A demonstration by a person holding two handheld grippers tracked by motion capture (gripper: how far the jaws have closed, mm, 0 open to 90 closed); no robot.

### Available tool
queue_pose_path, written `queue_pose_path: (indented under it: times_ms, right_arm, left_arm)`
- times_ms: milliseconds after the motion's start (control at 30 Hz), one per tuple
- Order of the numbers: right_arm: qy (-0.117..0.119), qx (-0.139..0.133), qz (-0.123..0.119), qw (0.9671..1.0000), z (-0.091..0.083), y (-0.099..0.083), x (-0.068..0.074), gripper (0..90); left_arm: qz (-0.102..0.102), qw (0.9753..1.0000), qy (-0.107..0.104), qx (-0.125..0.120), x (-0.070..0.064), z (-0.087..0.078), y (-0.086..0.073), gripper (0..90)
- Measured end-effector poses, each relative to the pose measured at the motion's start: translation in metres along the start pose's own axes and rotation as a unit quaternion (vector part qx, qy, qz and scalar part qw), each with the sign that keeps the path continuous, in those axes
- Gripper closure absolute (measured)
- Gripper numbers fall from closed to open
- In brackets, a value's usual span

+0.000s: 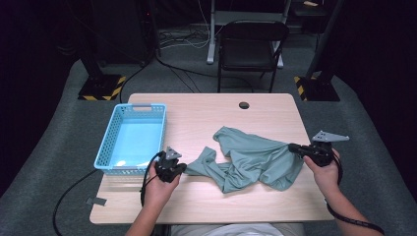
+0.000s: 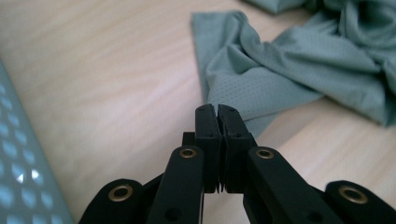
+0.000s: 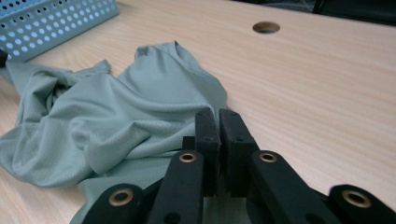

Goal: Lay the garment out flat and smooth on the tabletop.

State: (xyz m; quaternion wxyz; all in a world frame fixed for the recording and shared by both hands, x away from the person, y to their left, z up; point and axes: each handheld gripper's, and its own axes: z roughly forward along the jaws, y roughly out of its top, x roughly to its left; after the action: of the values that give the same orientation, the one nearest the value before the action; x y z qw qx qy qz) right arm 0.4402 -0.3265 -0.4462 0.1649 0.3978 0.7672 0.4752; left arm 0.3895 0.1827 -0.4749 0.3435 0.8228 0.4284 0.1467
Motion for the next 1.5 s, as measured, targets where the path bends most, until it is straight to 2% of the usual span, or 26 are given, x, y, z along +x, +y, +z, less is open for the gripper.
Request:
queue_pose_path:
  times_ms: [133,200,233,300,367,433,533,633,733,933,1033,1167,1333,1433,1500]
  right_arm:
    - [-0.001,-0.016,-0.005,0.9999,-0.007,0.005,0.003,86.4]
    - [0.004,-0.012,0.000,0.9999,-0.008,0.005,0.002,86.4]
    - [0.012,0.002,0.003,0.9999,-0.005,0.004,0.002,86.2]
    - [0.019,0.023,0.006,0.9995,0.002,0.001,0.001,86.0]
    - [0.020,0.037,0.006,0.9991,0.008,-0.004,0.002,83.6]
    - [0.018,0.032,0.006,0.9993,0.009,-0.003,0.004,79.4]
    - [0.016,0.024,0.005,0.9996,0.010,-0.003,0.006,71.7]
    - [0.016,0.031,0.002,0.9994,0.015,-0.007,0.010,65.7]
    - [0.020,0.043,-0.008,0.9988,0.021,-0.011,0.015,63.4]
    - [0.024,0.058,-0.018,0.9978,0.029,-0.016,0.020,61.6]
    - [0.024,0.067,-0.019,0.9973,0.032,-0.020,0.021,61.5]
    - [0.019,0.067,-0.020,0.9974,0.031,-0.022,0.020,61.2]
    - [-0.001,0.051,-0.014,0.9986,0.024,-0.022,0.015,59.2]
    - [-0.020,0.033,0.003,0.9993,0.016,-0.023,0.005,56.5]
    - [-0.029,0.033,0.020,0.9988,0.014,-0.026,-0.003,54.2]
  left_arm:
    - [-0.009,0.9999,-0.005,0.014,-0.003,-0.008,-0.019,87.7]
    - [-0.012,0.9998,-0.006,0.014,-0.005,-0.010,-0.022,87.2]
    - [-0.008,0.9999,0.001,0.013,-0.006,-0.011,-0.021,85.6]
    - [0.000,0.9998,0.021,0.004,-0.006,-0.011,-0.017,72.1]
    - [0.003,0.9997,0.022,-0.008,-0.007,-0.010,-0.008,67.0]
    - [0.011,0.9995,0.018,-0.023,-0.010,-0.004,0.005,63.7]
    - [0.025,0.9991,0.011,-0.032,-0.016,0.012,0.025,60.9]
    - [0.033,0.9989,0.002,-0.034,-0.020,0.034,0.044,59.6]
    - [0.040,0.9987,0.007,-0.032,-0.022,0.055,0.057,58.1]
    - [-0.001,0.9987,-0.023,-0.044,-0.021,0.090,0.074,55.7]
    - [0.001,0.9989,-0.025,-0.040,-0.024,0.103,0.082,54.7]
    - [-0.009,0.9986,-0.034,-0.040,-0.029,0.121,0.092,53.6]
    - [-0.007,0.9991,-0.029,-0.029,-0.032,0.142,0.104,51.6]
    - [-0.011,0.9993,-0.020,-0.031,-0.029,0.151,0.110,50.1]
    - [-0.020,0.9992,-0.016,-0.031,-0.026,0.156,0.112,48.6]
